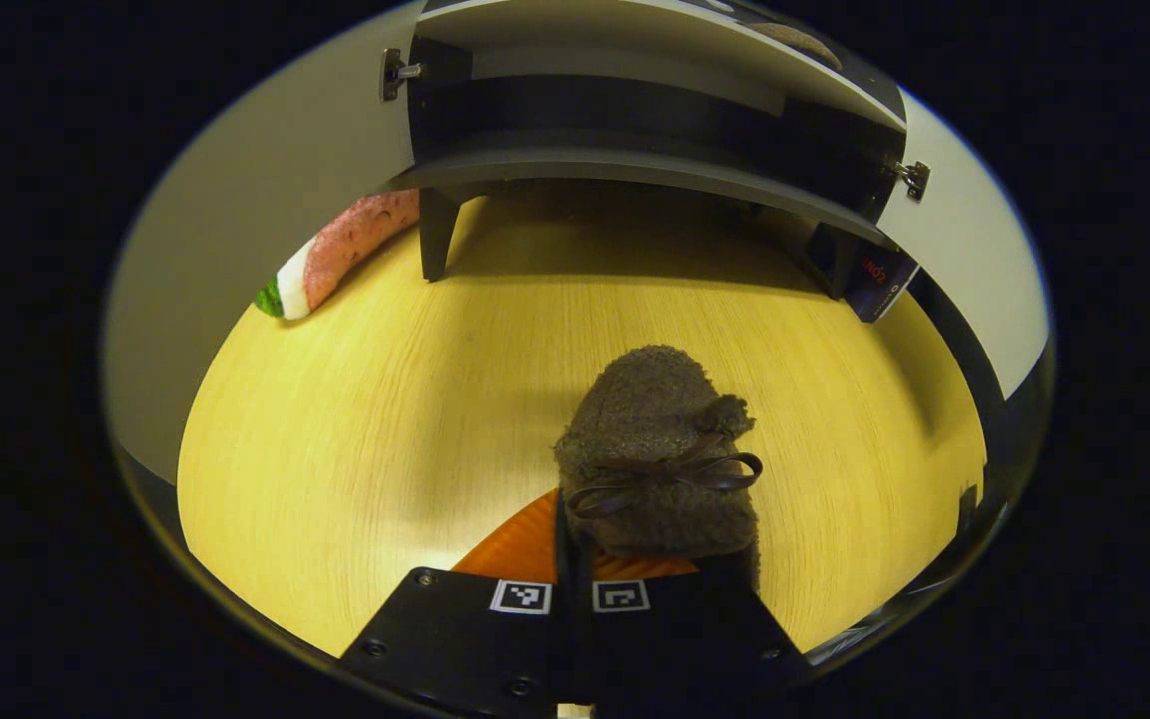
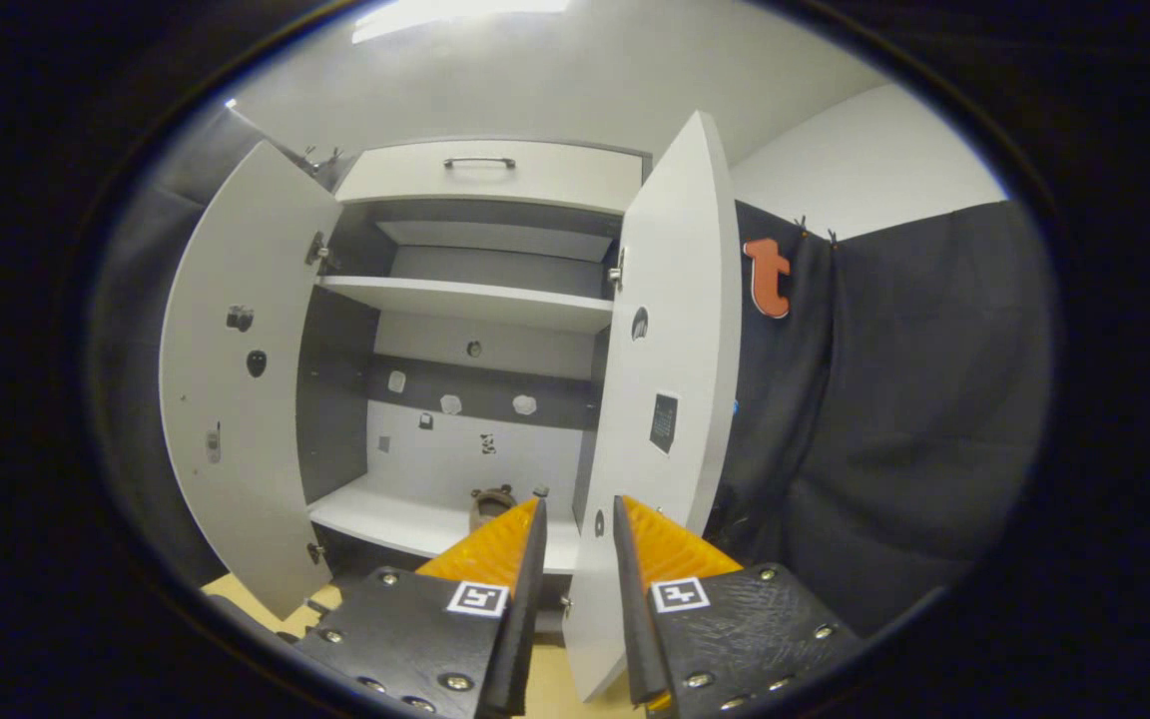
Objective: Grab one shoe with the right hand and put it into the shoe cabinet, grab the other shoe with the left hand and put it into the shoe cabinet; then close the right door with the right hand and the left door with the left hand.
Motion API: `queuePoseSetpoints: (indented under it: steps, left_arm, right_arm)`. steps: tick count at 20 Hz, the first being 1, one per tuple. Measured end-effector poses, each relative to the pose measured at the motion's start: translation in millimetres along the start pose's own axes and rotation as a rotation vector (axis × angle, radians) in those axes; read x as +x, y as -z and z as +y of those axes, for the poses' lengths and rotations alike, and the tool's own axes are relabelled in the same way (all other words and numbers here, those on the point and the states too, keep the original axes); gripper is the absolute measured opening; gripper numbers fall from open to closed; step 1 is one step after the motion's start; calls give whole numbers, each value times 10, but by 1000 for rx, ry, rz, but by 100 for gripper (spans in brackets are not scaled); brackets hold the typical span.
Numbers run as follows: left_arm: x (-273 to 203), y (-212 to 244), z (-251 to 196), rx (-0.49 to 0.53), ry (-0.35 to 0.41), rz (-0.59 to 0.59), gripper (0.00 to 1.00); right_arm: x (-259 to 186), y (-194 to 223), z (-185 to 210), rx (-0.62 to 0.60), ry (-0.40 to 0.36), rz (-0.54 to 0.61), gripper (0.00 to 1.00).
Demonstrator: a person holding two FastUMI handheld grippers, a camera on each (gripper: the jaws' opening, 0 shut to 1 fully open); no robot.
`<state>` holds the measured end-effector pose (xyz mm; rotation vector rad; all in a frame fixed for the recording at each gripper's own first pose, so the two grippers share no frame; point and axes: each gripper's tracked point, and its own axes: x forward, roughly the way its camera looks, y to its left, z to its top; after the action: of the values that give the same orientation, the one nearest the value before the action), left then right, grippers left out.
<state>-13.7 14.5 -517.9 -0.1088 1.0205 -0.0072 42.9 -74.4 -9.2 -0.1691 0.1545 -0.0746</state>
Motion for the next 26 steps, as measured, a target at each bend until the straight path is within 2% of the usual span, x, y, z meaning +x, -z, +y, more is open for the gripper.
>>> queuePoseSetpoints:
  steps: [4, 9, 12, 17, 21, 23, 26]
  left_arm:
    - [-276, -509, -2, -43, 10, -83, 1]
    - [-933, -1482, -44, -26, 14, -248, 1]
    - [-1273, -1898, -58, 14, 17, -353, 0]
    - [-1638, -2856, -158, 12, 37, -486, 1]
    - [-1693, -3594, -113, 22, 25, -570, 0]
    - [-1666, -3872, -90, 18, 20, -588, 0]
    - [-1504, -4255, -86, 1, 19, -589, 0]
  right_arm:
    - [24, 8, -10, 25, -31, -6, 38]
    - [36, -11, -19, 75, -70, -28, 38]
    - [43, -32, -57, 100, -85, -40, 38]
    - [-5, -93, -124, 121, -103, -63, 38]
    - [-78, -115, -186, 136, -100, -71, 38]
    - [-123, -189, -255, 146, -83, -92, 35]
    - [-198, -239, -367, 159, -55, -103, 38]
